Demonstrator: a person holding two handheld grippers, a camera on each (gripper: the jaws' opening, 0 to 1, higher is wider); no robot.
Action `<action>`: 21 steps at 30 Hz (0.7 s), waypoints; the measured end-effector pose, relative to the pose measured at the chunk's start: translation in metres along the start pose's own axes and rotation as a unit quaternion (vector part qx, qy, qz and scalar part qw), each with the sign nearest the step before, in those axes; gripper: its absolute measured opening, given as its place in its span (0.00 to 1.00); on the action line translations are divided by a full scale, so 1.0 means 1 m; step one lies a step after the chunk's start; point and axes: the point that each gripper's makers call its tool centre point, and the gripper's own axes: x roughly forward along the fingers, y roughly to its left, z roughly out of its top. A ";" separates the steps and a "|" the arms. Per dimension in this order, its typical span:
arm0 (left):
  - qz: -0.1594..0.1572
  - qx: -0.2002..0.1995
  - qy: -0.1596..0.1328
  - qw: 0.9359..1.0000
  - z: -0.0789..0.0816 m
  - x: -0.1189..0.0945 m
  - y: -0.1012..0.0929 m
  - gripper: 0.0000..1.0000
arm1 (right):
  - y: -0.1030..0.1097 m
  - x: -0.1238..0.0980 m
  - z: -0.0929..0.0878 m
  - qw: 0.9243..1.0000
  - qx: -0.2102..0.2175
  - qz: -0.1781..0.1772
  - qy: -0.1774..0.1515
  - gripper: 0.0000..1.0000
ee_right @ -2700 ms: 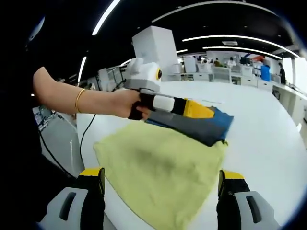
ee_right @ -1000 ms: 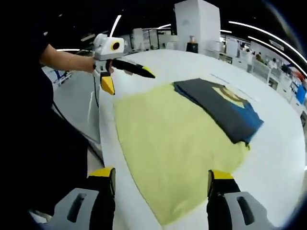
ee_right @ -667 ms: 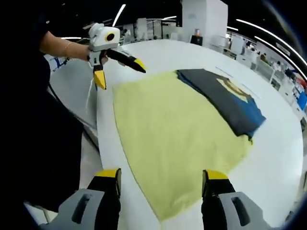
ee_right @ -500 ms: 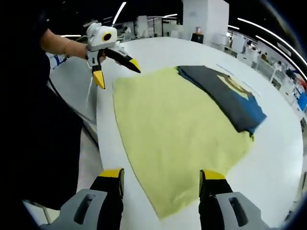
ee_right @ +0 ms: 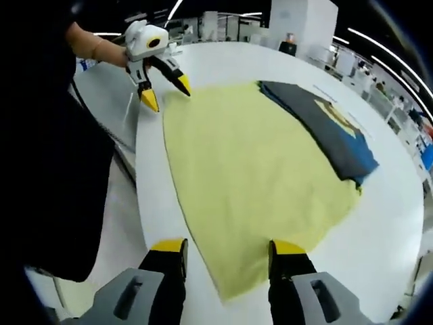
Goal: Fold the garment on the visible template until the final outline fits inside the template.
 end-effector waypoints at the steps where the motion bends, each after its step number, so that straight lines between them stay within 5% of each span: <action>1: 0.001 0.001 0.005 1.000 -0.002 0.001 0.000 0.39 | 0.001 0.001 0.000 1.000 -0.002 0.001 0.001 0.43; 11: -0.002 0.037 0.019 0.999 -0.006 0.005 -0.003 0.33 | 0.001 0.002 -0.002 1.000 -0.002 0.003 -0.002 0.40; 15: -0.005 0.045 0.020 0.999 -0.005 0.006 -0.003 0.28 | 0.000 0.002 -0.001 1.000 0.008 0.006 -0.005 0.24; 21: 0.000 0.041 0.024 0.999 -0.003 0.008 0.000 0.17 | -0.008 0.003 -0.003 1.000 0.015 -0.002 0.002 0.16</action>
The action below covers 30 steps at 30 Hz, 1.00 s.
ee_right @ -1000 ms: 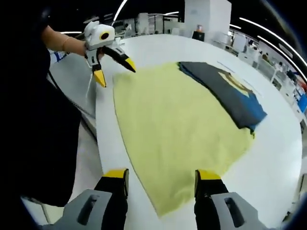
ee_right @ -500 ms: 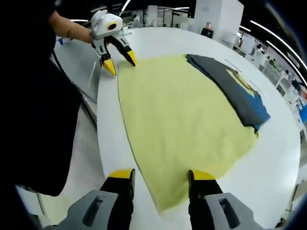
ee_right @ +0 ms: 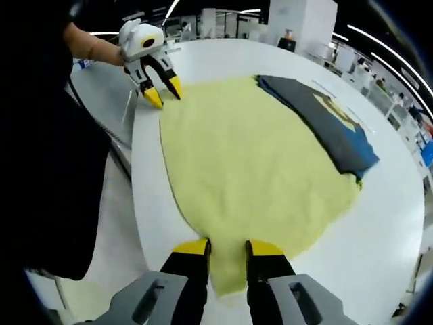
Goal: Fold the garment on the visible template until the final outline fits inside the template.
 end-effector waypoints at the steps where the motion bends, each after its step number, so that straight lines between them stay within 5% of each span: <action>1: 0.007 -0.002 0.003 1.000 0.000 0.001 0.003 0.14 | -0.001 0.000 0.000 1.000 0.000 -0.001 0.000 0.15; 5: 0.019 -0.007 0.010 1.000 0.001 0.002 0.010 0.06 | -0.010 0.001 0.000 1.000 0.002 -0.022 0.000 0.01; 19: 0.027 -0.068 0.058 0.996 0.011 -0.008 0.016 0.01 | -0.012 -0.011 0.012 0.998 0.056 -0.021 -0.005 0.00; 30: 0.044 -0.103 0.034 0.993 0.038 -0.031 0.024 0.01 | -0.016 -0.028 0.023 0.995 0.094 -0.030 -0.001 0.00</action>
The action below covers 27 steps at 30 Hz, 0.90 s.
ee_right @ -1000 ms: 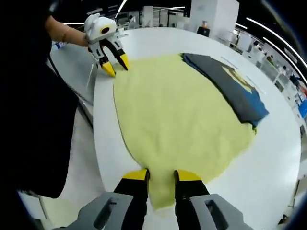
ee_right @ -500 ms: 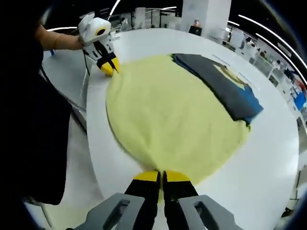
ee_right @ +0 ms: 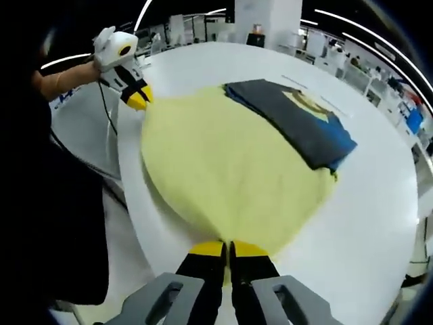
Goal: Fold the garment on the visible template until the final outline fits inside the template.
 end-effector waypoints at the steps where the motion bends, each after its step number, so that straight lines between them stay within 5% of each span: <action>1: 0.000 0.000 0.001 1.000 0.001 -0.002 0.000 0.01 | 0.000 -0.002 0.001 1.000 0.003 -0.001 0.002 0.00; 15: -0.002 -0.032 0.017 0.999 0.010 -0.023 -0.009 0.01 | 0.005 -0.028 0.011 0.999 0.049 0.000 -0.006 0.00; 27: -0.014 -0.039 0.030 0.999 0.018 -0.043 -0.019 0.01 | 0.016 -0.049 0.023 0.999 0.049 0.002 -0.012 0.00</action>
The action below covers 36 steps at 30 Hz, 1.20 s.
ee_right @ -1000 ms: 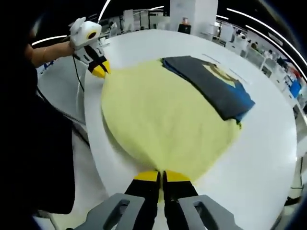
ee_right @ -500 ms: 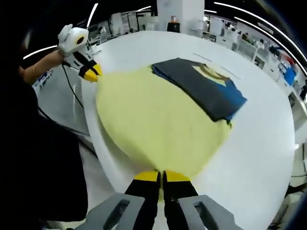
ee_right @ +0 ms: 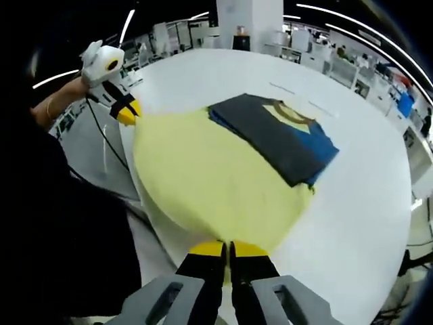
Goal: Fold the garment on the visible template until the final outline fits inside the template.
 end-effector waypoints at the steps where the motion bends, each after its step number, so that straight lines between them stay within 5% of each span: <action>1: 0.000 0.000 0.000 1.000 0.001 -0.002 0.000 0.01 | 0.001 -0.001 0.000 1.000 0.000 0.000 0.001 0.00; 22: -0.003 0.015 0.008 1.000 0.021 -0.035 -0.010 0.01 | 0.011 -0.036 0.016 1.000 -0.013 -0.001 0.014 0.00; 36: 0.023 0.040 0.001 0.999 0.035 -0.033 0.016 0.01 | -0.010 -0.031 0.034 0.999 -0.031 -0.014 0.007 0.00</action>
